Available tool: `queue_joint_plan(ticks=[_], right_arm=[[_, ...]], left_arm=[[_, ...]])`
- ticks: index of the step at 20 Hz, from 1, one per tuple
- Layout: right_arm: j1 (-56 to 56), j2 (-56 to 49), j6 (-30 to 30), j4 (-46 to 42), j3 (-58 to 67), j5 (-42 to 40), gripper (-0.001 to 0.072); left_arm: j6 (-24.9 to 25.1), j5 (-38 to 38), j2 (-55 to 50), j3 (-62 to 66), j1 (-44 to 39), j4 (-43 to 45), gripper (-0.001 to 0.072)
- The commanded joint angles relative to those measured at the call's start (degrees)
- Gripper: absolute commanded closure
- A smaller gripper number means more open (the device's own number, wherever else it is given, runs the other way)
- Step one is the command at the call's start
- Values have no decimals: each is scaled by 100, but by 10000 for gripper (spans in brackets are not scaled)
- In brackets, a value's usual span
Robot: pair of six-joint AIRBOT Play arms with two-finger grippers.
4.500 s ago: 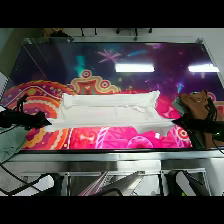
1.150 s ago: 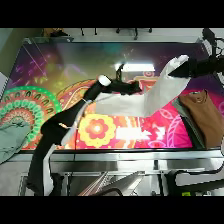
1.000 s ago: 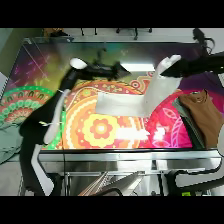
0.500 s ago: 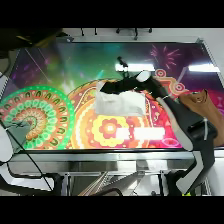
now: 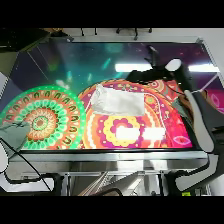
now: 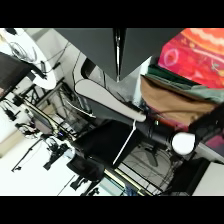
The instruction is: Fold the shirts.
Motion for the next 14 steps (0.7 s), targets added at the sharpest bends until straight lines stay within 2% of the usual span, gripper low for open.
queue_joint_plan(ticks=[1, 6, 14], right_arm=[[-918, 304, 678, -1069, -520, 1204, 24], [-863, 9, 249, -378, -1709, 581, 24], [-763, -966, -549, 1008, -1742, 372, 26]], left_arm=[[76, -15, 17, -328, -223, -9, 691], [114, 114, 20, -675, -354, -15, 690], [111, 168, 17, -684, -332, -13, 690]])
